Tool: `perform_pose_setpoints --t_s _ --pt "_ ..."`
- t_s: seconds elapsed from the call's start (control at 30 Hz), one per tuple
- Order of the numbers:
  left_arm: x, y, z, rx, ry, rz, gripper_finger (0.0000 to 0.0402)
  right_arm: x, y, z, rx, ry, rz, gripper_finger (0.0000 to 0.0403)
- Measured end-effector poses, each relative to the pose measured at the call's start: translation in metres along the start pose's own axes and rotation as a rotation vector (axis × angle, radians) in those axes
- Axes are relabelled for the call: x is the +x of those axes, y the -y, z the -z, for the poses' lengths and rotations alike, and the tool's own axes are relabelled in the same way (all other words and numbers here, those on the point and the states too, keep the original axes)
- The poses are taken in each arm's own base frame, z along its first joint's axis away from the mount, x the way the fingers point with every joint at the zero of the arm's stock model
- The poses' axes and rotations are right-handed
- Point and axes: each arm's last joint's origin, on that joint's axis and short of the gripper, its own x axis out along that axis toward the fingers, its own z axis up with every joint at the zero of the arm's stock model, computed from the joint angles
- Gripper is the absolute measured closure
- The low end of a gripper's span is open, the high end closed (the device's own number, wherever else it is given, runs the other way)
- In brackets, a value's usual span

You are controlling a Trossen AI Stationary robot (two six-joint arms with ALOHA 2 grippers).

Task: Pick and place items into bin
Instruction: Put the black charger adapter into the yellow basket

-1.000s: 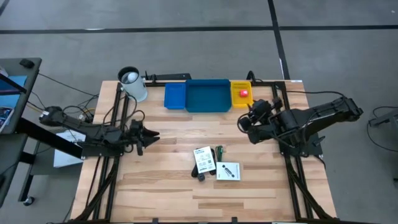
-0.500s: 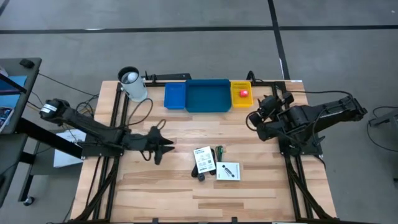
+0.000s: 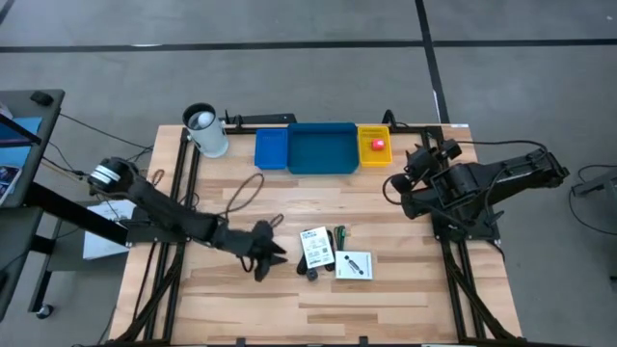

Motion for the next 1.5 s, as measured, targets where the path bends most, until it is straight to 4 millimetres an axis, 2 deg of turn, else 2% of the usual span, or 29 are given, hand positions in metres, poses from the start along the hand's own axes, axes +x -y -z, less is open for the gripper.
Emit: perform_pose_setpoints --t_s 0.27,0.4,0.67,0.83,1.0,1.23,1.5 --pt "0.040 0.034 0.028 -0.165 -0.038 0.087 0.0266 -0.003 0.013 0.001 0.018 0.046 0.020 0.0283" --pt "0.050 0.042 0.041 -0.224 0.005 0.173 0.0266 -0.008 0.024 0.004 0.049 0.069 -0.012 0.0283" --pt "0.054 0.049 0.053 -0.231 0.010 0.234 0.0266 -0.018 0.044 0.012 0.097 0.115 -0.105 0.0283" --pt "0.053 0.050 0.055 -0.192 -0.065 0.299 0.0268 -0.021 0.051 0.015 0.129 0.108 -0.158 0.0283" --pt "0.045 0.043 0.058 -0.196 -0.048 0.368 0.0277 -0.021 0.048 0.013 0.158 0.087 -0.196 0.0283" --pt "0.034 0.029 0.063 -0.263 0.063 0.371 0.0280 -0.022 0.041 0.010 0.177 0.083 -0.212 0.0283" --pt "0.031 0.004 0.057 -0.305 0.106 0.353 0.0241 -0.023 0.036 0.010 0.157 0.050 -0.245 0.0283"
